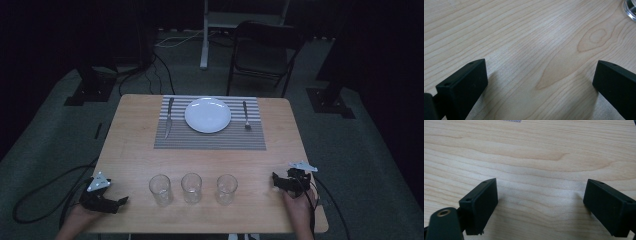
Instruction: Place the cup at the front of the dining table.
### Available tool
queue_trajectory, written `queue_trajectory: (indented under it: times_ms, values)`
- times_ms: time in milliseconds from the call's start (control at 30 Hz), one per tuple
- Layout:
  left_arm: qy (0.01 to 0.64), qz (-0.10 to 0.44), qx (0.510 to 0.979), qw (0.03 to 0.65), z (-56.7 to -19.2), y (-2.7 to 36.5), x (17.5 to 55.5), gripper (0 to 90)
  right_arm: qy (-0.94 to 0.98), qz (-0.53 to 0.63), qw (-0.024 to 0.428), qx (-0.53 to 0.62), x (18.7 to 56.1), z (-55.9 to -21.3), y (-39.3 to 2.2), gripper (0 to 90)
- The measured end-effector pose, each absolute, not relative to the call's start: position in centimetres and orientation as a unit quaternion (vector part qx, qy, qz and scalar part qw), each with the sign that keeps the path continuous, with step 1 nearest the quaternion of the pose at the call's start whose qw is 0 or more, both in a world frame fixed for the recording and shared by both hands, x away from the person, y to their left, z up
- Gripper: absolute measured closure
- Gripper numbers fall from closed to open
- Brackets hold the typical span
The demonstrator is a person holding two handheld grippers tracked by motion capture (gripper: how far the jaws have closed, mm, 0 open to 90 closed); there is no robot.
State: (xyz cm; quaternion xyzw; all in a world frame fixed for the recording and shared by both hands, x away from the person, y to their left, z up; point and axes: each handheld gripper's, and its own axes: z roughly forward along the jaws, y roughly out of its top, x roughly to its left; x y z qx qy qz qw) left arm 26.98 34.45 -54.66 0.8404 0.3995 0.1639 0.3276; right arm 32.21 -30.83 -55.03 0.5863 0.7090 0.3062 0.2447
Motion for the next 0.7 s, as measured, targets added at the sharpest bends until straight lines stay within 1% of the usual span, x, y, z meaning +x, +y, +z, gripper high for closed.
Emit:
queue_trajectory:
  times_ms: [700]
  values:
    - [0.394, 0.157, 0.846, 0.323, -54.53, 34.78, 26.99, 0.3, 0.708, 0.306, 0.244, 0.587, 32.16, -55.02, -30.83, 12.2]
